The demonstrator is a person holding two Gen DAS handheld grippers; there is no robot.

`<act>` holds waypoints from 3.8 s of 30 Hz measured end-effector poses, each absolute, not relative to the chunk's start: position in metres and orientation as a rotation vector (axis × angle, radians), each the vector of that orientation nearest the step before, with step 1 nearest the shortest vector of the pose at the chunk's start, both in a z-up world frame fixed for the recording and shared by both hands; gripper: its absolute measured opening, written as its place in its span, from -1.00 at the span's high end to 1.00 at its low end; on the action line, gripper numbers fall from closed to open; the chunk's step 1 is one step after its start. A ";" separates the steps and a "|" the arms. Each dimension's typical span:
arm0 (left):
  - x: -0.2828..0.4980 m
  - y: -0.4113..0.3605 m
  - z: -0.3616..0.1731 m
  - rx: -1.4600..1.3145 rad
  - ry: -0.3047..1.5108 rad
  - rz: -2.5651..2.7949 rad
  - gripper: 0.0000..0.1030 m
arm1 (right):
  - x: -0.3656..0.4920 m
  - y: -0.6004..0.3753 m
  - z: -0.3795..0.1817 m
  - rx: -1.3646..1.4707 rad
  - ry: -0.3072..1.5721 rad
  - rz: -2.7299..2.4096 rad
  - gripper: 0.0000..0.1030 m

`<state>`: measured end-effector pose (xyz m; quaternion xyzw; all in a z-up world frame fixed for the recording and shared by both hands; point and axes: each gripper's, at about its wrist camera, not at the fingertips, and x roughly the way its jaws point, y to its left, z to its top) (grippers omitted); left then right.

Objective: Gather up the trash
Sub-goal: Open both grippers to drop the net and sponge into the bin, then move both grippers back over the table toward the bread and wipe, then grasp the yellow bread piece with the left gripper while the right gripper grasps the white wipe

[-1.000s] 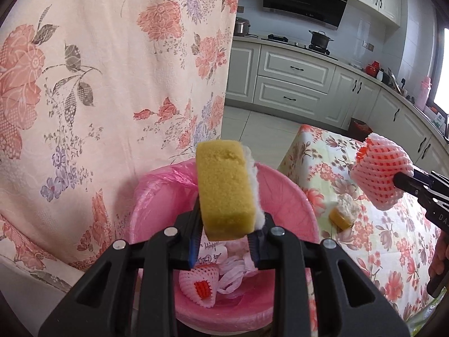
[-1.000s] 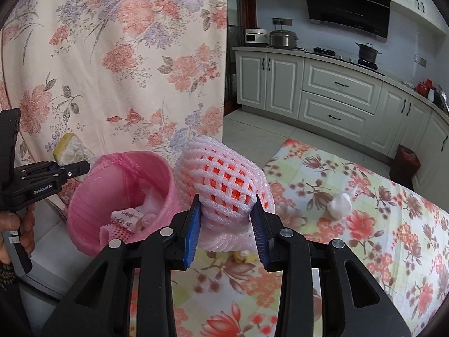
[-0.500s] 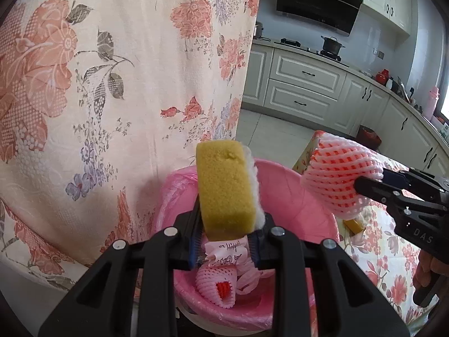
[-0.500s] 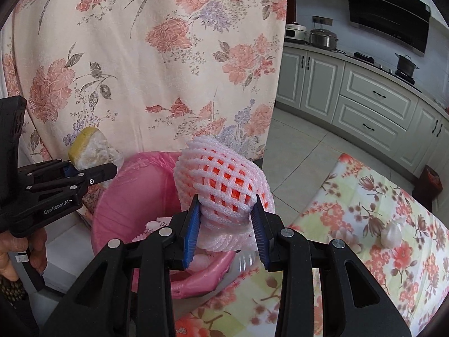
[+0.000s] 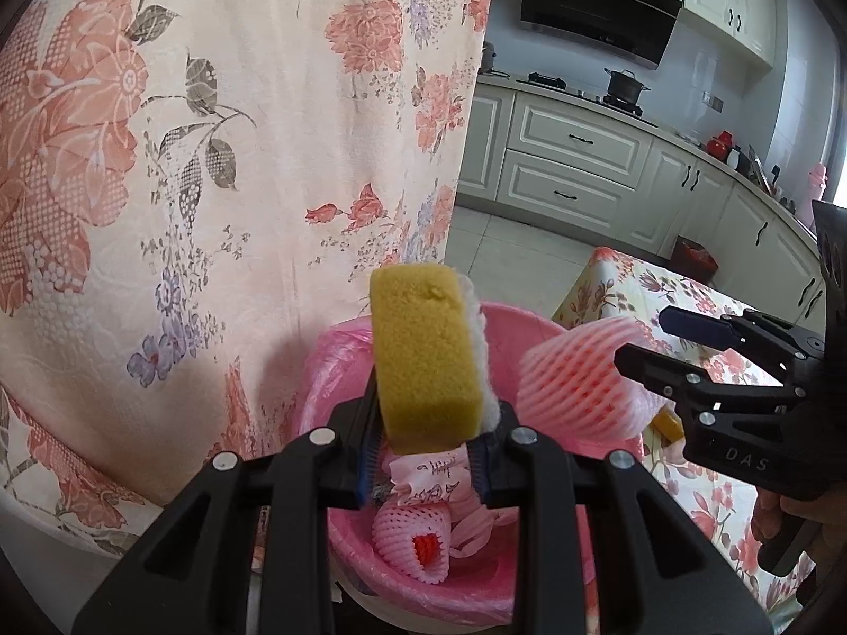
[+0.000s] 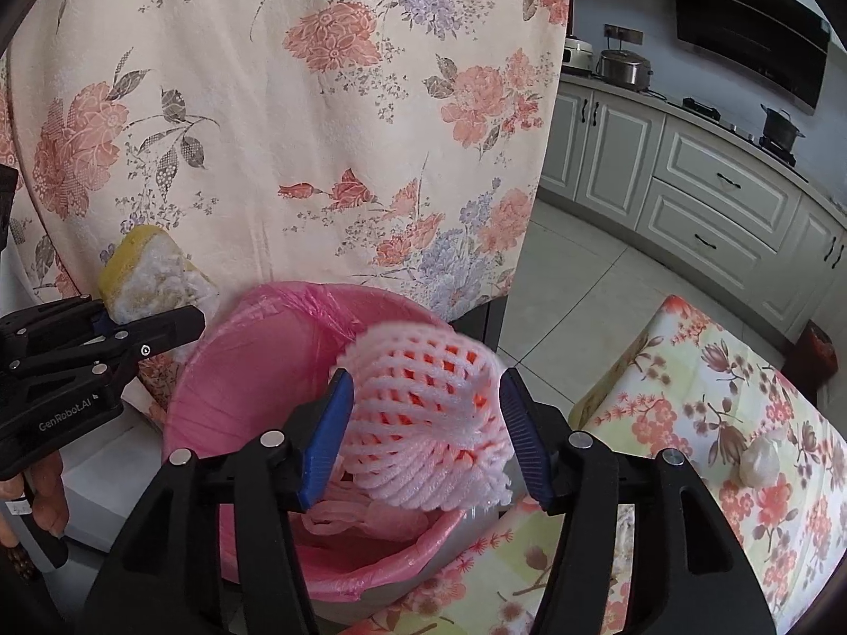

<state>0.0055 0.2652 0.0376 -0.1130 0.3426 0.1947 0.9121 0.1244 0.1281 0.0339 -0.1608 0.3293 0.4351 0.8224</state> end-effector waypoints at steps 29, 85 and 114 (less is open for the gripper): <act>0.042 0.251 0.033 -0.232 0.725 0.352 0.10 | 0.146 0.081 0.033 -0.301 0.708 0.844 -0.27; 0.159 0.070 -0.011 -0.071 0.888 0.089 -0.14 | 0.255 -0.145 -0.033 -0.135 0.814 0.548 -0.52; 0.215 0.060 -0.081 -0.056 1.057 0.065 0.03 | 0.304 -0.153 -0.060 -0.143 0.861 0.573 -0.53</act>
